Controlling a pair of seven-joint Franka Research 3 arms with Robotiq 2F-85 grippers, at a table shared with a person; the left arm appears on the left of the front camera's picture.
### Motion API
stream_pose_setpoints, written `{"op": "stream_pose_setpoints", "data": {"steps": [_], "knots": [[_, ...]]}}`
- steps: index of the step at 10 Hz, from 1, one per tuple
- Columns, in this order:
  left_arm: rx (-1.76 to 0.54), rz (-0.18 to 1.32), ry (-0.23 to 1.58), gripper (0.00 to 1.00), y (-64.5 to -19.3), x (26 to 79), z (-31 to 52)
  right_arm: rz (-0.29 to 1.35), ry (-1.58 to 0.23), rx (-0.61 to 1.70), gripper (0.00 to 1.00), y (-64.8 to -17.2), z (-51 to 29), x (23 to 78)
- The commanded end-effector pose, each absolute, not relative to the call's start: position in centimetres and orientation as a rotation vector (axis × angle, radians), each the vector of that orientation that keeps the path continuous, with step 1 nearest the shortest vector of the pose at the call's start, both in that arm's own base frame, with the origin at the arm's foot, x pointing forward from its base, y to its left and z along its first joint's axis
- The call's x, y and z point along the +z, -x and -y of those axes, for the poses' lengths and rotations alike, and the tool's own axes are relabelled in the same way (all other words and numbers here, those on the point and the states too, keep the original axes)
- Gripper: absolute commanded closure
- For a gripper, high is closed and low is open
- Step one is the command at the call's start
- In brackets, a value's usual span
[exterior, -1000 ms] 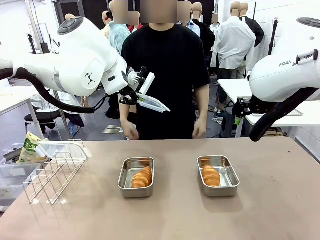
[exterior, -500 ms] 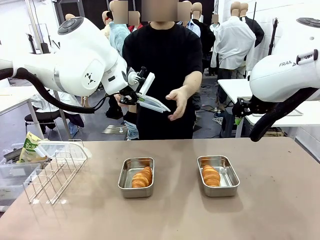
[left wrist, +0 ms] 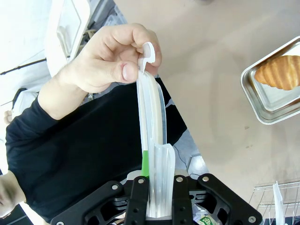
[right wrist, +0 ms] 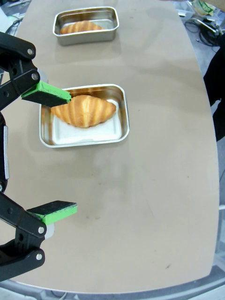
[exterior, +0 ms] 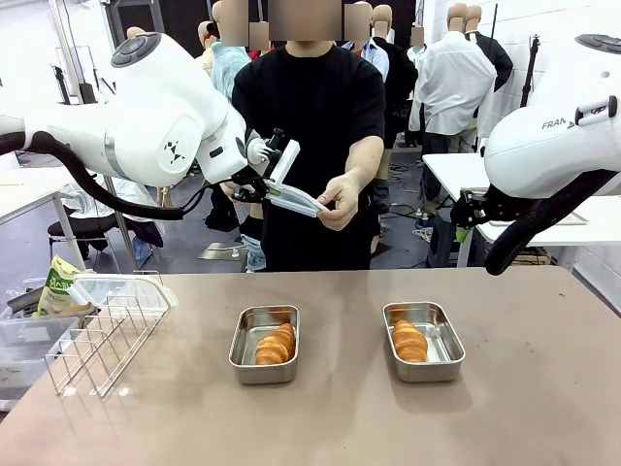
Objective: Place the bread in airtight containers.
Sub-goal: Release when the human grabs the Airtight Container lid.
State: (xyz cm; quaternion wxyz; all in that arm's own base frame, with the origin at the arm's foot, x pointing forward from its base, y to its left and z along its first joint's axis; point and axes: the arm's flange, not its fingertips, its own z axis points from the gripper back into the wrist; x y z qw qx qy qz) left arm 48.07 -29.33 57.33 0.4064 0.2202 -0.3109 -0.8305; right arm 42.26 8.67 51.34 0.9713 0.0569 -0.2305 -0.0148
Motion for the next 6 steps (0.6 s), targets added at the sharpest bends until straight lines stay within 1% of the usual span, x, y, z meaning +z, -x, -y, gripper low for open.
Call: {"op": "stream_pose_setpoints", "data": {"steps": [1,6], "knots": [[-2.097,0.796,-0.566,1.00,-48.07,57.73,29.17,0.463,-0.115,-0.032,0.00,-42.27,-8.54,51.28],[-2.097,0.796,-0.566,1.00,-48.07,57.73,29.17,0.463,-0.115,-0.032,0.00,-42.27,-8.54,51.28]]}}
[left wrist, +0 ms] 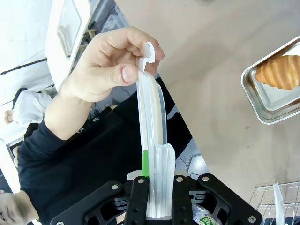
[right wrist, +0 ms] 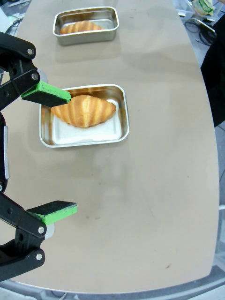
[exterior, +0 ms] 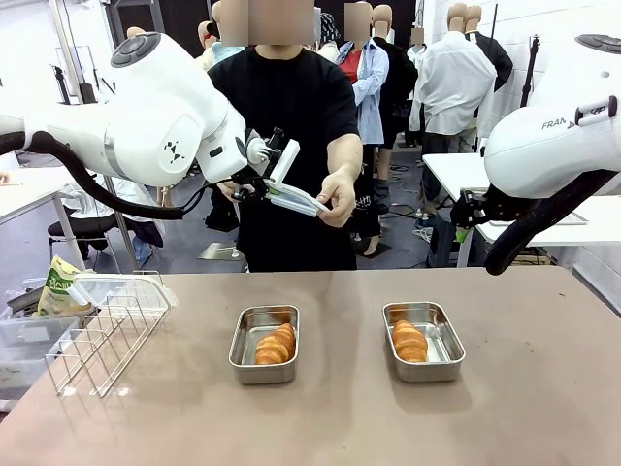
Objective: Place the bread in airtight containers.
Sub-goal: Release when the human grabs the Airtight Container lid.
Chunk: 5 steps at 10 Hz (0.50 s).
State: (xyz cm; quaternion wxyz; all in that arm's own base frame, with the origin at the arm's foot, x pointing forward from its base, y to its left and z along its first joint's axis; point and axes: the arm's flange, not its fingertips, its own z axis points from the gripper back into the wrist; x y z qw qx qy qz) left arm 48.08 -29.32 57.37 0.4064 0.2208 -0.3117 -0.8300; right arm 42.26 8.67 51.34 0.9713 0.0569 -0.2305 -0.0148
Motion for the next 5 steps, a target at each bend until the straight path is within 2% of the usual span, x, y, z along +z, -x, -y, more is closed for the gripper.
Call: {"op": "stream_pose_setpoints", "data": {"steps": [1,5], "knots": [[-2.097,0.796,-0.566,1.00,-48.07,57.73,29.17,0.463,-0.115,-0.032,0.00,-42.27,-8.54,51.28],[-2.097,0.796,-0.566,1.00,-48.07,57.73,29.17,0.463,-0.115,-0.032,0.00,-42.27,-8.54,51.28]]}}
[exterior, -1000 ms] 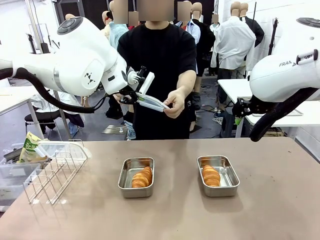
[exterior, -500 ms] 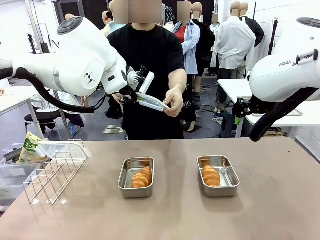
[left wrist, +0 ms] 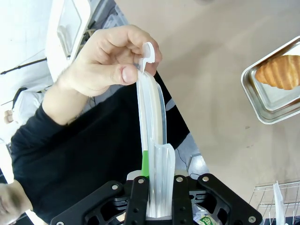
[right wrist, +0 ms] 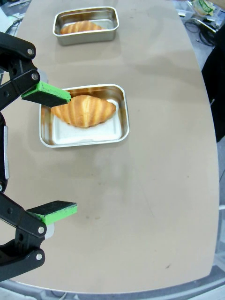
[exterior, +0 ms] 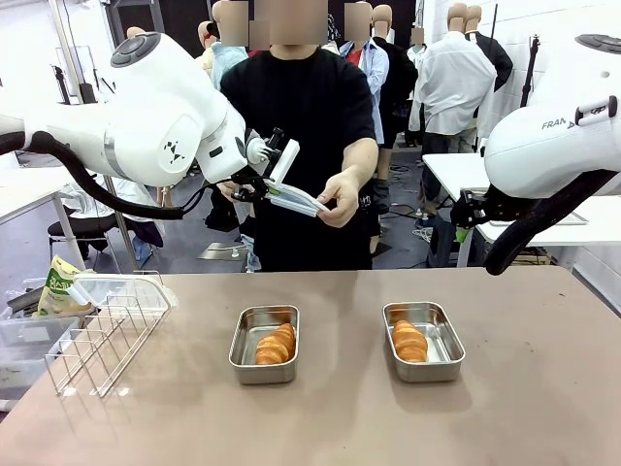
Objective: Place the bread in airtight containers.
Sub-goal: Release when the human grabs the Airtight Container lid.
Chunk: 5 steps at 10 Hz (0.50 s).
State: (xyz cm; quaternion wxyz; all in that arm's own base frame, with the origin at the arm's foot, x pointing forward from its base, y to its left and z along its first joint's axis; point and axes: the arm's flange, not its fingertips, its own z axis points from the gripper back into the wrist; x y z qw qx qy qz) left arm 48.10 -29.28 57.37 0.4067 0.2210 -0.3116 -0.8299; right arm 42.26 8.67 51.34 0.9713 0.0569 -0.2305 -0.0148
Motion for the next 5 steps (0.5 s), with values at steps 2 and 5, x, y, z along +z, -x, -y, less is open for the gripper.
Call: {"op": "stream_pose_setpoints", "data": {"steps": [2,5], "knots": [[-2.097,0.796,-0.566,1.00,-48.07,57.73,29.17,0.463,-0.115,-0.032,0.00,-42.27,-8.54,51.28],[-2.104,0.786,-0.567,0.60,-47.96,57.64,29.28,0.463,-0.115,-0.032,0.00,-42.27,-8.54,51.28]]}}
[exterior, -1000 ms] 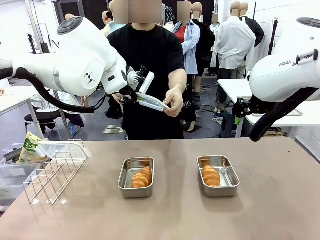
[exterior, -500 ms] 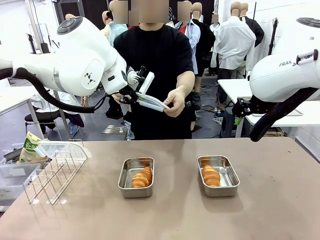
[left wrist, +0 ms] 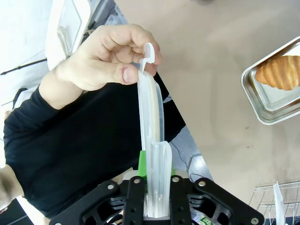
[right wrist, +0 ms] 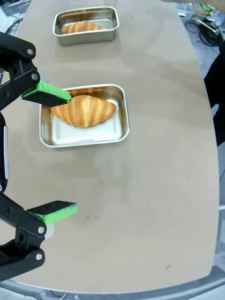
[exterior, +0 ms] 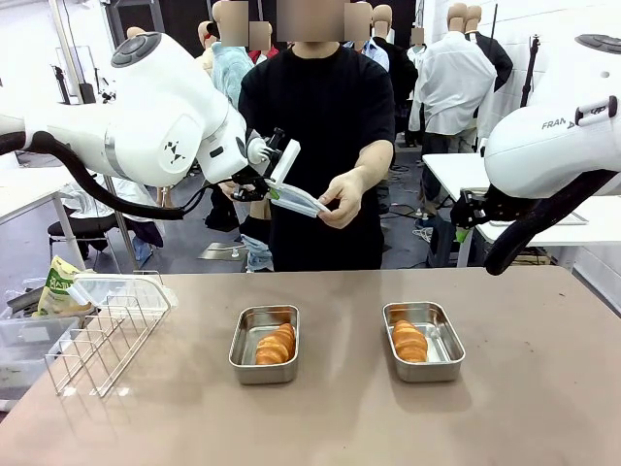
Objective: Place the bread in airtight containers.
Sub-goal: Release when the human grabs the Airtight Container lid.
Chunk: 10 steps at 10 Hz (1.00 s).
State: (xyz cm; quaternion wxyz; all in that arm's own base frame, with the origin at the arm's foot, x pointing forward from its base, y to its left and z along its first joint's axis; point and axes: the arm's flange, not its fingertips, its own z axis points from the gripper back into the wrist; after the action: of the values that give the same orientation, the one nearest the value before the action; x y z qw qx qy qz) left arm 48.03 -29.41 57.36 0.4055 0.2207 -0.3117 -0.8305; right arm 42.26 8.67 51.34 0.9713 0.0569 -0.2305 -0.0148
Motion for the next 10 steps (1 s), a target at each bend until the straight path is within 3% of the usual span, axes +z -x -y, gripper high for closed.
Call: {"op": "stream_pose_setpoints", "data": {"steps": [1,3,10], "knots": [[-2.106,0.786,-0.563,0.40,-47.91,57.65,29.30,0.463,-0.115,-0.032,0.00,-42.27,-8.54,51.28],[-2.113,0.783,-0.560,0.00,-47.80,57.62,29.37,0.463,-0.115,-0.032,0.00,-42.27,-8.54,51.28],[-2.115,0.798,-0.555,0.00,-47.67,57.68,29.32,0.463,-0.115,-0.032,0.00,-42.27,-8.54,51.28]]}}
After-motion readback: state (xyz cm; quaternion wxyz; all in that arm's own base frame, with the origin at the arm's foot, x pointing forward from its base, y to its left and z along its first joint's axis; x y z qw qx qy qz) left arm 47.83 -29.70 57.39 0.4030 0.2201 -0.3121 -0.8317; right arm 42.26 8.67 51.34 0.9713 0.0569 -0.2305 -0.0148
